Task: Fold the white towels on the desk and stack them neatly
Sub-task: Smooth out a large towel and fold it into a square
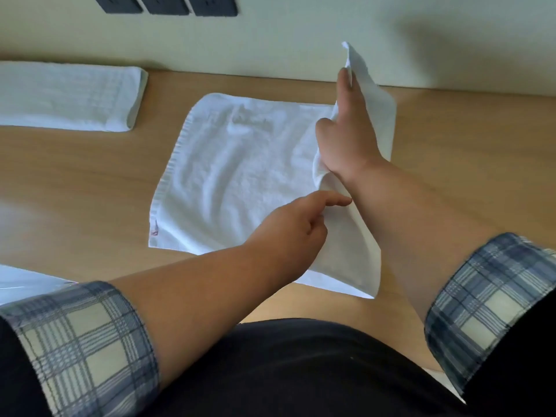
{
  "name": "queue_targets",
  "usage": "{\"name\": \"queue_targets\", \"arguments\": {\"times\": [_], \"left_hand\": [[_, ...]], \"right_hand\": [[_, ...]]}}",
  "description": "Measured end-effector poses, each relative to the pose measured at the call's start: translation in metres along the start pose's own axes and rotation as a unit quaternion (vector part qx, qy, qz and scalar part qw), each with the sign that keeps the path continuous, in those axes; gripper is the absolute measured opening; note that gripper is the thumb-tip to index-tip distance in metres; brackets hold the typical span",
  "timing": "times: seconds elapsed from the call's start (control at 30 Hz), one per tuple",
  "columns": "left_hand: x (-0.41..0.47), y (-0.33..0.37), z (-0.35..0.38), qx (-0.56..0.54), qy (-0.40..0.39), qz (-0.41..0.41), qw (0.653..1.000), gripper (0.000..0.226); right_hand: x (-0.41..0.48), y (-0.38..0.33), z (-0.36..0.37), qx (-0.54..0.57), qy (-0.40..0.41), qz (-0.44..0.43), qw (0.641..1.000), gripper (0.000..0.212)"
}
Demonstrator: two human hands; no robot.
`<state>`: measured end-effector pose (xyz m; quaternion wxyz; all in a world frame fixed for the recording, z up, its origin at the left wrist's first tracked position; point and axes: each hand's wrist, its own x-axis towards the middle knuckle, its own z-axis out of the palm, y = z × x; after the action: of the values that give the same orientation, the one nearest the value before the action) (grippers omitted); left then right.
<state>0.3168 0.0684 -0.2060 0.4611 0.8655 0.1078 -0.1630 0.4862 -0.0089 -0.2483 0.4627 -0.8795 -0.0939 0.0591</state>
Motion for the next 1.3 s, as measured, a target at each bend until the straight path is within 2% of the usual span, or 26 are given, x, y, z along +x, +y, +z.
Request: {"name": "queue_targets", "arguments": {"times": [0.33,0.47,0.67,0.77,0.87,0.93,1.0,1.03,1.1,1.2,1.23,1.3], "left_hand": [[-0.029,-0.104,-0.124,-0.047,0.064,-0.029,0.996,0.051],[-0.03,-0.152,-0.161,-0.065,0.054,-0.088,0.993,0.053],[-0.018,-0.229,-0.188,-0.076,0.033,-0.187,0.979,0.051],[-0.014,-0.257,-0.191,-0.054,-0.008,-0.216,0.975,0.043],[-0.011,-0.27,-0.194,0.005,-0.044,-0.223,0.974,0.04],[-0.008,-0.27,-0.197,0.054,-0.047,-0.225,0.972,0.042],[-0.007,-0.266,-0.2,0.134,-0.032,-0.225,0.965,0.043],[-0.007,-0.263,-0.201,0.18,-0.019,-0.209,0.961,0.045],[-0.006,-0.256,-0.199,0.248,-0.005,-0.111,0.962,0.049],[-0.004,-0.246,-0.189,0.29,-0.079,0.082,0.95,0.047],[-0.003,-0.245,-0.184,0.313,-0.108,0.111,0.937,0.045],[0.0,-0.245,-0.176,0.377,-0.127,0.111,0.911,0.044]], "right_hand": [[0.006,-0.115,0.15,-0.062,-0.023,-0.032,0.997,0.075],[0.017,-0.135,0.216,-0.12,-0.072,-0.015,0.99,0.074],[0.03,-0.127,0.286,-0.227,-0.162,0.03,0.96,0.071],[0.026,-0.125,0.294,-0.198,-0.194,0.044,0.96,0.079],[0.02,-0.117,0.288,-0.049,-0.164,0.083,0.982,0.081],[0.015,-0.11,0.274,0.013,-0.106,0.096,0.99,0.07],[0.01,-0.096,0.255,-0.062,-0.081,0.037,0.994,0.052],[0.009,-0.088,0.247,-0.129,-0.102,-0.006,0.986,0.046],[0.006,-0.071,0.235,-0.257,-0.196,-0.061,0.944,0.041],[-0.003,-0.054,0.227,-0.35,-0.296,-0.061,0.887,0.057],[-0.005,-0.049,0.225,-0.362,-0.303,-0.064,0.879,0.061],[-0.009,-0.04,0.219,-0.378,-0.293,-0.061,0.876,0.066]]}}
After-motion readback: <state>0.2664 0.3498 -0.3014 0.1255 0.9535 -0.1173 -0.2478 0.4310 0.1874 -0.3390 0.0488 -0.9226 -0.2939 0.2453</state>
